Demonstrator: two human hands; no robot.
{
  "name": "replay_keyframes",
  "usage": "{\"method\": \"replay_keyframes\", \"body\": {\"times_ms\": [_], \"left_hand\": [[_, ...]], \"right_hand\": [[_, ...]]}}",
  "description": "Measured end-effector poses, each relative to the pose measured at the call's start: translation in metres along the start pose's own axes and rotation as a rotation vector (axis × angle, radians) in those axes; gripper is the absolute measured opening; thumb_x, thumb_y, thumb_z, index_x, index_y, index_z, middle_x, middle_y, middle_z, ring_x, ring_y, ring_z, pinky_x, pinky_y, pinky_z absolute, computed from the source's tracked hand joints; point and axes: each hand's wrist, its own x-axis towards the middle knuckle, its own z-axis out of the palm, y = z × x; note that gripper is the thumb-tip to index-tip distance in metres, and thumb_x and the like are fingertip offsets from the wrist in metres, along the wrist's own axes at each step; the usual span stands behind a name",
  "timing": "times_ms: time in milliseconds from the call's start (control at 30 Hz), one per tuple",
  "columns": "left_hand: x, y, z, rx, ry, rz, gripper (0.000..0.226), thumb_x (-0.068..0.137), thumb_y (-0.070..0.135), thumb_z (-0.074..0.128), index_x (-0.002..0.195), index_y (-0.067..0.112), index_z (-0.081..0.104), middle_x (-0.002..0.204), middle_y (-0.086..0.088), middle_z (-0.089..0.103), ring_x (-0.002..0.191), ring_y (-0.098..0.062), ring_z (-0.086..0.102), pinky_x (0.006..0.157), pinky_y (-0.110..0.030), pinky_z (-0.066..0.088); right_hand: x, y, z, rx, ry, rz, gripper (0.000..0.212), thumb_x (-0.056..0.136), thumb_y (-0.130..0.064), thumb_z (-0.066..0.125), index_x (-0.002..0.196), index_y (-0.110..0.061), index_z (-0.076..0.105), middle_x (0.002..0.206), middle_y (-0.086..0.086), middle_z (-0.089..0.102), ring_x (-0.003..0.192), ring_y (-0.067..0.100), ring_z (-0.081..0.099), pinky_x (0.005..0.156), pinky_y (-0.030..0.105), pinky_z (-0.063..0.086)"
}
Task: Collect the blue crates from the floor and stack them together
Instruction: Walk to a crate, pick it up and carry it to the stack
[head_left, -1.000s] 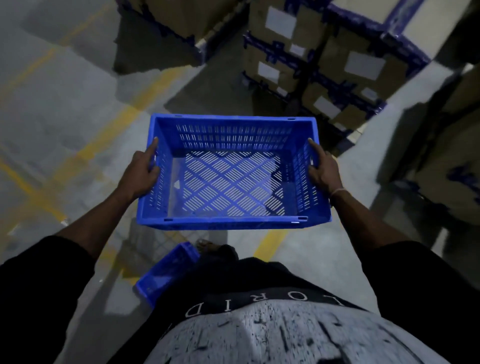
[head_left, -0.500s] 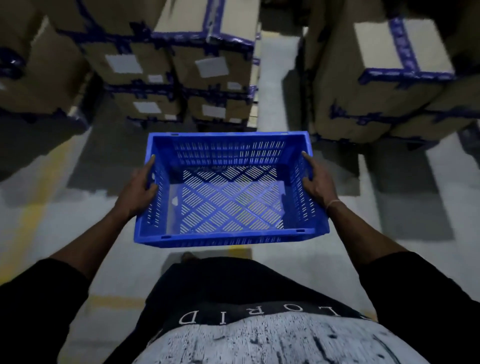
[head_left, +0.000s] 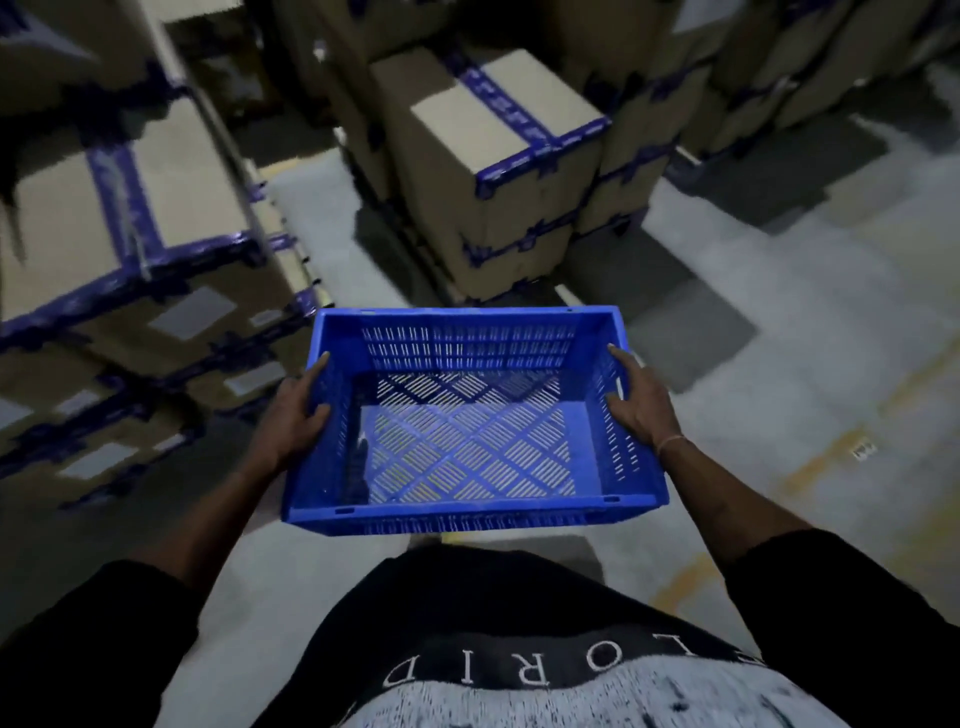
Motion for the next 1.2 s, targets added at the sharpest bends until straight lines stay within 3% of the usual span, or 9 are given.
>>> {"method": "replay_keyframes", "body": {"times_ms": [100, 200, 367, 467, 600, 700, 867, 967, 1200], "left_hand": [[0.066, 0.028, -0.004, 0.037, -0.076, 0.122, 0.082, 0.084, 0.039, 0.049, 0.161, 0.032, 0.025, 0.126, -0.028, 0.057, 0.111, -0.039, 0.060, 0.096, -0.047, 0.050], [0.129, 0.063, -0.001, 0.111, -0.147, 0.205, 0.082, 0.083, 0.037, 0.050, 0.162, 0.029, 0.025, 0.116, -0.026, 0.055, 0.101, -0.038, 0.060, 0.093, -0.044, 0.048], [0.211, 0.131, 0.024, 0.117, -0.290, 0.373, 0.081, 0.087, 0.046, 0.053, 0.162, 0.033, 0.023, 0.100, -0.016, 0.054, 0.081, -0.027, 0.056, 0.085, -0.046, 0.052], [0.247, 0.178, 0.049, 0.163, -0.352, 0.435, 0.087, 0.080, 0.058, 0.051, 0.160, 0.046, 0.019, 0.110, -0.017, 0.057, 0.097, -0.032, 0.060, 0.084, -0.042, 0.051], [0.282, 0.257, 0.096, 0.149, -0.398, 0.486, 0.089, 0.080, 0.053, 0.056, 0.161, 0.035, 0.024, 0.130, -0.023, 0.054, 0.113, -0.038, 0.060, 0.095, -0.045, 0.051], [0.312, 0.313, 0.132, 0.148, -0.430, 0.507, 0.087, 0.081, 0.059, 0.055, 0.160, 0.042, 0.022, 0.131, -0.019, 0.054, 0.112, -0.036, 0.063, 0.098, -0.048, 0.053], [0.339, 0.414, 0.185, 0.202, -0.467, 0.518, 0.079, 0.093, 0.044, 0.062, 0.159, 0.048, 0.018, 0.131, -0.017, 0.050, 0.106, -0.036, 0.065, 0.095, -0.049, 0.054], [0.361, 0.465, 0.211, 0.190, -0.482, 0.558, 0.082, 0.085, 0.056, 0.056, 0.157, 0.053, 0.016, 0.136, -0.014, 0.053, 0.107, -0.031, 0.066, 0.093, -0.047, 0.055], [0.397, 0.581, 0.269, 0.251, -0.468, 0.644, 0.083, 0.088, 0.049, 0.057, 0.161, 0.040, 0.019, 0.129, -0.021, 0.048, 0.110, -0.043, 0.060, 0.093, -0.045, 0.049]], "right_hand": [[0.002, 0.014, -0.012, 0.051, 0.070, 0.099, 0.076, 0.087, -0.030, 0.066, 0.154, -0.044, 0.032, 0.130, 0.016, 0.058, 0.115, 0.036, 0.061, 0.099, 0.045, 0.049], [0.002, 0.027, -0.023, 0.043, 0.160, 0.213, 0.076, 0.089, -0.024, 0.069, 0.155, -0.038, 0.034, 0.121, 0.020, 0.057, 0.113, 0.041, 0.059, 0.098, 0.042, 0.046], [0.004, 0.058, -0.050, 0.071, 0.247, 0.369, 0.078, 0.092, -0.037, 0.070, 0.157, -0.040, 0.028, 0.123, 0.019, 0.054, 0.114, 0.042, 0.058, 0.095, 0.044, 0.046], [0.009, 0.082, -0.074, 0.085, 0.286, 0.428, 0.082, 0.091, -0.045, 0.071, 0.158, -0.040, 0.025, 0.125, 0.019, 0.052, 0.114, 0.041, 0.056, 0.094, 0.046, 0.046], [0.026, 0.130, -0.113, 0.105, 0.332, 0.484, 0.085, 0.089, -0.048, 0.073, 0.158, -0.039, 0.025, 0.126, 0.019, 0.051, 0.114, 0.042, 0.056, 0.095, 0.046, 0.047], [0.041, 0.171, -0.147, 0.151, 0.358, 0.518, 0.085, 0.087, -0.051, 0.073, 0.158, -0.041, 0.026, 0.125, 0.017, 0.052, 0.115, 0.041, 0.057, 0.097, 0.046, 0.047], [0.057, 0.233, -0.214, 0.204, 0.398, 0.567, 0.081, 0.086, -0.052, 0.074, 0.155, -0.041, 0.033, 0.125, 0.015, 0.053, 0.118, 0.039, 0.057, 0.102, 0.047, 0.046], [0.065, 0.263, -0.253, 0.209, 0.410, 0.574, 0.080, 0.087, -0.051, 0.074, 0.155, -0.038, 0.033, 0.127, 0.016, 0.051, 0.119, 0.040, 0.055, 0.102, 0.050, 0.046], [0.092, 0.322, -0.329, 0.213, 0.479, 0.624, 0.083, 0.086, -0.051, 0.074, 0.156, -0.037, 0.032, 0.134, 0.018, 0.051, 0.119, 0.042, 0.056, 0.103, 0.051, 0.048]]}}
